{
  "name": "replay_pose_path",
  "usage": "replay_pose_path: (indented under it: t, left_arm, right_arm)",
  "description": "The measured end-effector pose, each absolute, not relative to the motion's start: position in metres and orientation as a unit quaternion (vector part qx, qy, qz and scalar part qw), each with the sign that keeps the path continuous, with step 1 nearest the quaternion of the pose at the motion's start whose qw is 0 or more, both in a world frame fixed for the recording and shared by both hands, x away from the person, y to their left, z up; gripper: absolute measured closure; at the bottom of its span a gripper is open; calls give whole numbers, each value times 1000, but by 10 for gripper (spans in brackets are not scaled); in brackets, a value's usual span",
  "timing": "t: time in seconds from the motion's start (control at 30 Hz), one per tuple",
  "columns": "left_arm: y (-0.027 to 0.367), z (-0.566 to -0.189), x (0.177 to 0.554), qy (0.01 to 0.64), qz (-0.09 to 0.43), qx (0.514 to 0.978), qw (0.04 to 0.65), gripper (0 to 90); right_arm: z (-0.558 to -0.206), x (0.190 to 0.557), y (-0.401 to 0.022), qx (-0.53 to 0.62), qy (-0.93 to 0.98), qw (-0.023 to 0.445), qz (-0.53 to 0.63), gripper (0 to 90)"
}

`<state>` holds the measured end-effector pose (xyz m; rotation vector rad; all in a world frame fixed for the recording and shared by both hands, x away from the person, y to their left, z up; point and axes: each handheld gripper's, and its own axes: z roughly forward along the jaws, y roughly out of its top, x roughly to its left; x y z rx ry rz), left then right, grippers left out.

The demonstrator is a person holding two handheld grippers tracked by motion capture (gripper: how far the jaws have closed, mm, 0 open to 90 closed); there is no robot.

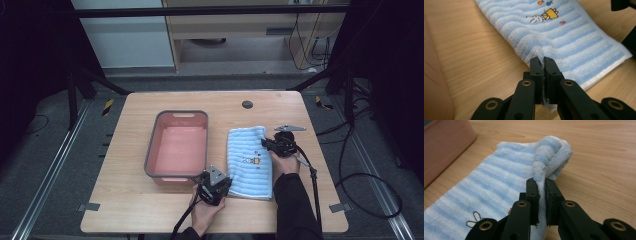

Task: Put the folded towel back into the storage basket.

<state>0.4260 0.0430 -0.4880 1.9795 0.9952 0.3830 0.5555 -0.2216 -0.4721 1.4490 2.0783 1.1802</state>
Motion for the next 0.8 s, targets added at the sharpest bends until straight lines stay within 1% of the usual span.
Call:
replay_pose_path:
  t: [0.4, 0.67, 0.8]
  left_arm:
    - [46, -458, 419, 371, 173, 794, 449, 860]
    - [57, -433, 415, 364, 184, 785, 466, 860]
    - [64, -423, 414, 363, 191, 780, 472, 860]
  right_arm:
    - [-445, 541, -233, 502, 721, 185, 441, 838]
    - [-407, 534, -225, 478, 714, 207, 467, 838]
    - [-397, 532, -219, 468, 715, 211, 474, 838]
